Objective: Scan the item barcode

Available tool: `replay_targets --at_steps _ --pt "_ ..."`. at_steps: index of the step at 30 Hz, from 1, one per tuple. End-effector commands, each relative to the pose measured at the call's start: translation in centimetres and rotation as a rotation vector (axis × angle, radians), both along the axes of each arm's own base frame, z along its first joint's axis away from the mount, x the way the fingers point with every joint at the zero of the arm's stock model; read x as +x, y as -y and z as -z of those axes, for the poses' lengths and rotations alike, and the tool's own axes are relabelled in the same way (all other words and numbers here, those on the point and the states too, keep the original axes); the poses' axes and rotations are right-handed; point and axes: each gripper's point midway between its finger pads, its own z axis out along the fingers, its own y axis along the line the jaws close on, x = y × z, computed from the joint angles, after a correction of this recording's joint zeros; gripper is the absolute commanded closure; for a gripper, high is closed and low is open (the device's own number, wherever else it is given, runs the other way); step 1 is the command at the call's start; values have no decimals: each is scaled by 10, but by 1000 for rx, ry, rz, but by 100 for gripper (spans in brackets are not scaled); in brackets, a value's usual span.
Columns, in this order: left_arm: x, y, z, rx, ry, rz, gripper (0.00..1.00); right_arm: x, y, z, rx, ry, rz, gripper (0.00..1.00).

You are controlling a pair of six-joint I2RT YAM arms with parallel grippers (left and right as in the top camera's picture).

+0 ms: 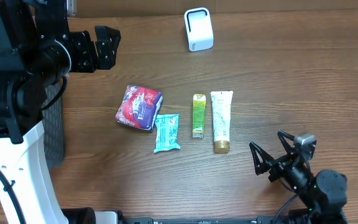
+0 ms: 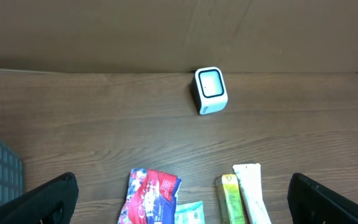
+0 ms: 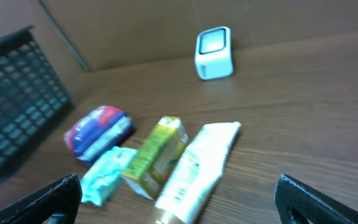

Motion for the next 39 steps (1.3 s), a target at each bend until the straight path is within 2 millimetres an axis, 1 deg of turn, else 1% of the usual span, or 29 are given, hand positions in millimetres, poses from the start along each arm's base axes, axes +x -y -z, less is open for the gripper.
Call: replay_targets --at_steps 1,4,9,12,16,18,21,23,25,27,30,34,37,39 --pt "0 -2 -2 20 11 2 1 1 -12 -40 27 -8 -65 0" --pt "0 -2 -2 20 11 2 0 13 -18 -55 26 -108 -95 0" --pt "0 -2 -2 20 11 2 0 43 -31 -77 30 -329 -150 0" --pt "0 -2 -2 20 11 2 1 58 -38 -80 41 -465 -178 0" --pt "0 -2 -2 20 12 2 1 77 -52 -71 84 -623 -251 0" --pt "0 -2 -2 20 12 2 1 85 -58 -55 102 -686 -275 0" --pt "0 -2 -2 20 11 2 1 95 -59 -23 105 -799 -265 0" --pt "0 -2 -2 20 11 2 0 97 -59 2 106 -893 -258 0" --pt "0 -2 -2 20 11 2 0 98 -60 26 105 -978 -255 3" --pt "0 -2 -2 20 11 2 0 99 -63 48 88 -1037 -269 3" --pt "0 -2 -2 20 11 2 1 98 -63 72 46 -1082 -291 5" --pt "0 -2 -2 20 11 2 1 95 -55 107 -8 -1168 -242 7" --pt "0 -2 -2 20 11 2 0 93 -57 123 -20 -1200 -244 7" --pt "0 -2 -2 20 11 3 0 96 -60 130 -32 -1195 -251 7"
